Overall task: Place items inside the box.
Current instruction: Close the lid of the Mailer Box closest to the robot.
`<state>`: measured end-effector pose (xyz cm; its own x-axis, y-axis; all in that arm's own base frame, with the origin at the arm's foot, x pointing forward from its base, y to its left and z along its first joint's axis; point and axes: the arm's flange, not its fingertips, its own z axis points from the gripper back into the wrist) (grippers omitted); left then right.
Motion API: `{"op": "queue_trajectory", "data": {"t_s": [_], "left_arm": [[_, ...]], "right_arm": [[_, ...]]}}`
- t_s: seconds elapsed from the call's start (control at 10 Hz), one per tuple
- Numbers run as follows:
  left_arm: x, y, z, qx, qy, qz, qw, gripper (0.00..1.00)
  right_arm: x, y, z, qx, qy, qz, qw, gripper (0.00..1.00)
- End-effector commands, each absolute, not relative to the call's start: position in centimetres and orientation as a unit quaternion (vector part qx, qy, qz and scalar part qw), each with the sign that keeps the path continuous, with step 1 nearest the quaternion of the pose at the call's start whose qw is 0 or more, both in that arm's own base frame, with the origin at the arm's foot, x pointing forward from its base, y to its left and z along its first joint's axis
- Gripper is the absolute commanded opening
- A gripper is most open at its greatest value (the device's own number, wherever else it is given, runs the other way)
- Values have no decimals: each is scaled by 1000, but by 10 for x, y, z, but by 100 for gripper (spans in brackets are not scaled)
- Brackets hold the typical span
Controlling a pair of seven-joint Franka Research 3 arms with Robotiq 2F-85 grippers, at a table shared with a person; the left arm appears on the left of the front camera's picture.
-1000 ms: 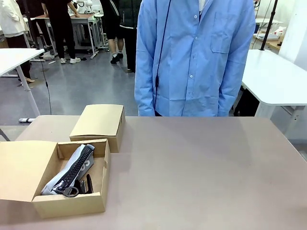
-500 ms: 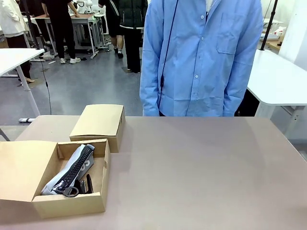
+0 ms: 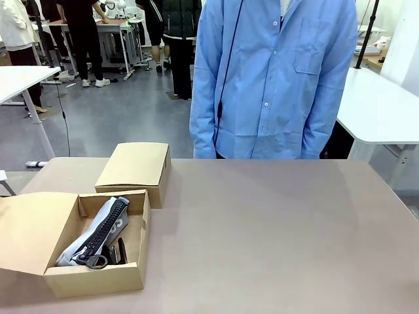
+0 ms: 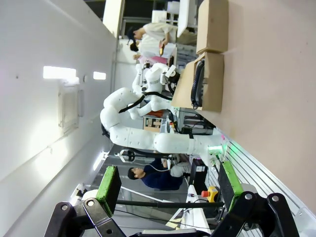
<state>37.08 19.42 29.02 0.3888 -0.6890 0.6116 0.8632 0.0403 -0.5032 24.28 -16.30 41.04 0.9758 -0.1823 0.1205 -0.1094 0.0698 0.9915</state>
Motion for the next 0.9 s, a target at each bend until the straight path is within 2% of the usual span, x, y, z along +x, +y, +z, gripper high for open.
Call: {"op": "queue_trajectory", "data": {"t_s": [0.0, 0.3, 0.5, 0.8], "left_arm": [[366, 185, 287, -460, -118, -548, 689, 100], [362, 183, 300, -495, -156, -542, 661, 100], [356, 176, 316, -492, -207, -540, 651, 100], [347, 162, 327, -473, -246, -543, 649, 100]], "right_arm": [[240, -164, 412, 685, -111, -19, 720, 100], [240, -164, 412, 685, -111, -19, 720, 100], [240, -164, 412, 685, -111, -19, 720, 100], [240, -164, 412, 685, -111, -19, 720, 100]]}}
